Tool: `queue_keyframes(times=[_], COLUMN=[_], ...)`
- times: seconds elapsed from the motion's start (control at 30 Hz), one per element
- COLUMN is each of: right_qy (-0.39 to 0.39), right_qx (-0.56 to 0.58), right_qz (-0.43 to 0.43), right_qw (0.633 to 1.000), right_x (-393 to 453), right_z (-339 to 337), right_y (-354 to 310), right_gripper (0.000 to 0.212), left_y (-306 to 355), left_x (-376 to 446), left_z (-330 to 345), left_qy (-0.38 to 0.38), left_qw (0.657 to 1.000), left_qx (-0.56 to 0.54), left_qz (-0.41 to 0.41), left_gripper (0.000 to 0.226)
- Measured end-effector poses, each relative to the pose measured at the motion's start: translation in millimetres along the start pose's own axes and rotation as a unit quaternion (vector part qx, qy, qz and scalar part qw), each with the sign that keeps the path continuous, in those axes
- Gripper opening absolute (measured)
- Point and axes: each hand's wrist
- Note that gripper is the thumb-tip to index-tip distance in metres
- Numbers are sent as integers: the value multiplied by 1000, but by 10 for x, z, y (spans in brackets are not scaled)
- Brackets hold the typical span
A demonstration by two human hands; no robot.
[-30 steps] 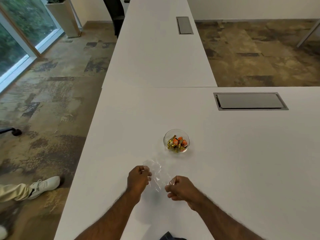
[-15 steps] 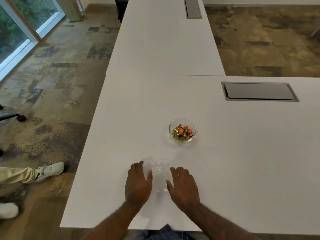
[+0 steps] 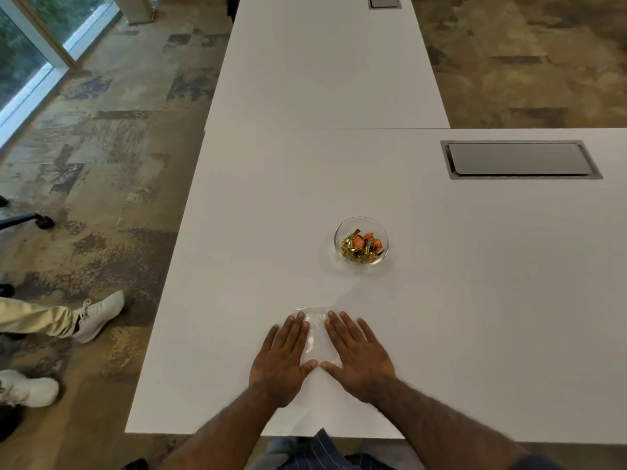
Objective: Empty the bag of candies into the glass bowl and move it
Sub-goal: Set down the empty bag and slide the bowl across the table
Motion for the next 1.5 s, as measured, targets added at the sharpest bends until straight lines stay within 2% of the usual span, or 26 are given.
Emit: queue_keyframes(times=[0.17,0.37,0.43,0.5,0.6,0.7,0.73,0.8,0.83,0.87,0.9,0.97,1.13,1.23,1.3,1.43,1.5], right_qy=[-1,46,117,222,371,417,409,376,360,344,329,306,278,265,255,241,247], right_qx=[6,28,38,87,200,379,453,608,672,714,742,777,832,853,857,831,819], right_qz=[0,-14,-20,2,85,202,245,313,325,327,321,309,290,272,265,275,275], right_qw=[1000,998,992,971,903,801,753,625,560,515,488,455,382,358,362,419,439], right_x=[2,78,135,208,382,601,675,812,870,911,945,1000,1163,1255,1310,1381,1410], right_z=[37,-77,-152,-285,-545,-813,-894,-1033,-1089,-1125,-1151,-1175,-1132,-1108,-1096,-1042,-1019], right_y=[39,43,73,154,298,463,534,695,772,844,903,983,1029,1002,1000,1008,986], right_gripper=[80,74,67,58,49,43,38,29,28,30,34,39,30,26,21,27,24], left_y=[-4,-22,-52,-45,45,150,172,191,194,207,221,262,340,383,416,458,483], left_x=[3,23,102,281,632,990,1105,1310,1397,1473,1541,1676,2020,2152,2206,2247,2247], left_z=[15,22,-56,-214,-540,-878,-969,-1112,-1163,-1201,-1225,-1243,-1258,-1252,-1231,-1190,-1187], left_qy=[-10,69,107,152,215,174,162,157,161,166,171,176,146,143,143,146,146], left_qw=[1000,994,989,978,923,799,759,699,674,655,642,620,535,504,496,492,497], left_qx=[-1,-78,-96,-141,-308,-557,-609,-669,-689,-703,-711,-724,-777,-794,-796,-795,-790], left_qz=[-2,-27,-27,-33,-80,-144,-162,-196,-211,-223,-232,-248,-298,-310,-317,-323,-328], left_gripper=[79,70,68,66,60,50,48,47,49,51,53,57,57,58,60,55,52])
Point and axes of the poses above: each hand's wrist, its own x-axis towards the middle knuckle, its own z-axis out of the palm, y = z × x, and after that the axes turned 8 degrees about x, right-handed
